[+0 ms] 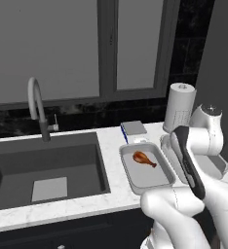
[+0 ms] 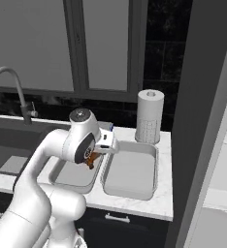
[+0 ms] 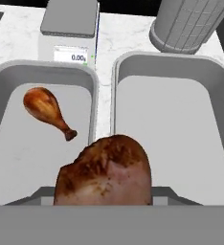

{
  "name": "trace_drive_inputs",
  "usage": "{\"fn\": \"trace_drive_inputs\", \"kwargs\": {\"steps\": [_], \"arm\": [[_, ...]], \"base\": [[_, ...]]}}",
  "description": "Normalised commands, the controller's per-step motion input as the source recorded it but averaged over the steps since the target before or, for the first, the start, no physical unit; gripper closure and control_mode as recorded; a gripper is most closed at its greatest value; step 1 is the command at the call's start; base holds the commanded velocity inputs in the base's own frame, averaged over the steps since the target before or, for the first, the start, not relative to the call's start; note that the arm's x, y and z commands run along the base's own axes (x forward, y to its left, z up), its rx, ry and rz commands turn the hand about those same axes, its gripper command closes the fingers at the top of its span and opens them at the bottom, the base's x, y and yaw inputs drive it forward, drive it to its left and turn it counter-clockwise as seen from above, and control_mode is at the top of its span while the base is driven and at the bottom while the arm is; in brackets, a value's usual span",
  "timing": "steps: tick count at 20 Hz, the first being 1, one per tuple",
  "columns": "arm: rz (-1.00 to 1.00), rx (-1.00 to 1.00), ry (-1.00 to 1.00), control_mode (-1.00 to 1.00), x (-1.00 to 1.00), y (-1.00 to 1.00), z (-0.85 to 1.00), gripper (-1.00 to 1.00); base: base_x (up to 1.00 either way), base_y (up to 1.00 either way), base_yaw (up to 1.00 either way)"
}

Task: Place one lemon and one chicken drumstick in each tupperware on the nearby counter, to pack two identical lunches.

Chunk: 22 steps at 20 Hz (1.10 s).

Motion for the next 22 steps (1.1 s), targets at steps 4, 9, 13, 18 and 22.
{"fn": "trace_drive_inputs", "kwargs": {"steps": [4,9,13,18,22], "arm": [[-0.05,-0.03,0.02,-1.00,0.30,-0.53,-0.73,1.00],[-0.01,0.00,0.01,-1.00,0.29,-0.46,-0.45,1.00],[0.00,0.00,0.04,-1.00,0.54,-0.38,-0.18,1.00],[0.00,0.00,0.04,-1.00,0.58,-0.45,-0.18,1.00],[0.00,0.00,0.01,-1.00,0.59,-0.34,-0.26,-1.00]], "base": [[0.00,0.00,0.00],[0.00,0.00,0.00],[0.00,0.00,0.00],[0.00,0.00,0.00],[0.00,0.00,0.00]]}}
